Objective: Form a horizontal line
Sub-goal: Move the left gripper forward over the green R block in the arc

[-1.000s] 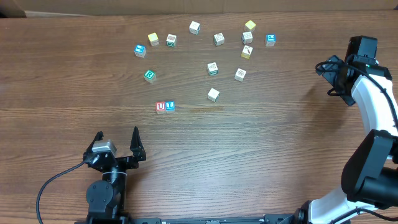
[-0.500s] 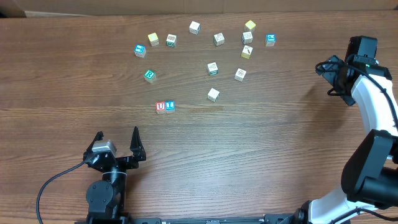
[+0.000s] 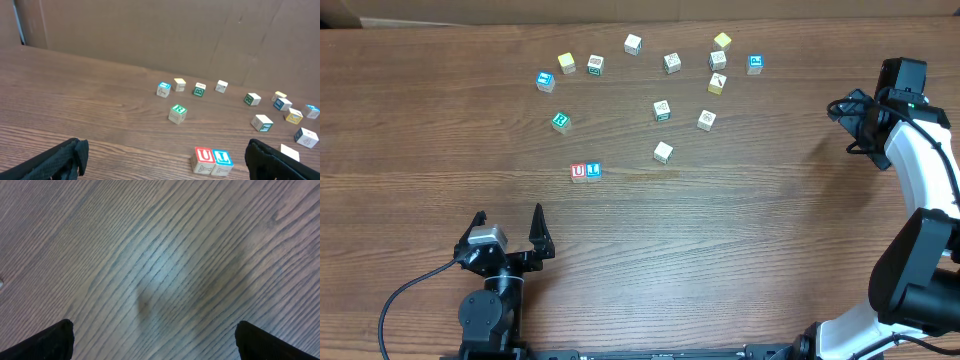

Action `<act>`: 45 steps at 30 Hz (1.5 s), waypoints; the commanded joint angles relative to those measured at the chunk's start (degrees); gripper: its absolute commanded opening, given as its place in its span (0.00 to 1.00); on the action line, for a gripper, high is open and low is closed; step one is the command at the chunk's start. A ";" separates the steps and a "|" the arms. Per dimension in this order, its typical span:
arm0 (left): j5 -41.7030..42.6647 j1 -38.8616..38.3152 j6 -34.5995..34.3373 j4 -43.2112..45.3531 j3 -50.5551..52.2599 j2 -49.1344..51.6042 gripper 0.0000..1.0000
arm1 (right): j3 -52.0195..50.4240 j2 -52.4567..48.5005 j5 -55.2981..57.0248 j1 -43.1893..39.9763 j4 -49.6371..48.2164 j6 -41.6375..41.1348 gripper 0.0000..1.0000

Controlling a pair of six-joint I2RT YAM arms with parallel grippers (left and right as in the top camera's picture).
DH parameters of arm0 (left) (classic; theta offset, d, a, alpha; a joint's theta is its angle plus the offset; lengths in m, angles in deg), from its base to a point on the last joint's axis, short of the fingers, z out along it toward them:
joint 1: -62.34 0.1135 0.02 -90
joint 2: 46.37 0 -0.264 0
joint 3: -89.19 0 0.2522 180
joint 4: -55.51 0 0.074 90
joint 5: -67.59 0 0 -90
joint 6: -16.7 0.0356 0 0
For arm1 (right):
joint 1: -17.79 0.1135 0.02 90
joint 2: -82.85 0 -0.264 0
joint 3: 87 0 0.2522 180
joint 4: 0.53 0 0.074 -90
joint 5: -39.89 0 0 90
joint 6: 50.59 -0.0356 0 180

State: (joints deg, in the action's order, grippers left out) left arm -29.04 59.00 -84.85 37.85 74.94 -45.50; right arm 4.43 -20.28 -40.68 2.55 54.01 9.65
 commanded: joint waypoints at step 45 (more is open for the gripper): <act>9.66 0.33 13.53 -77.26 -119.97 80.32 1.00 | 0.72 0.90 0.63 0.02 -0.11 0.26 1.00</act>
State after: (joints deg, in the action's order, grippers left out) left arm -20.23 59.00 -73.99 -35.88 -37.71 27.56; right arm 4.41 -20.28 -40.73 2.57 54.03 9.67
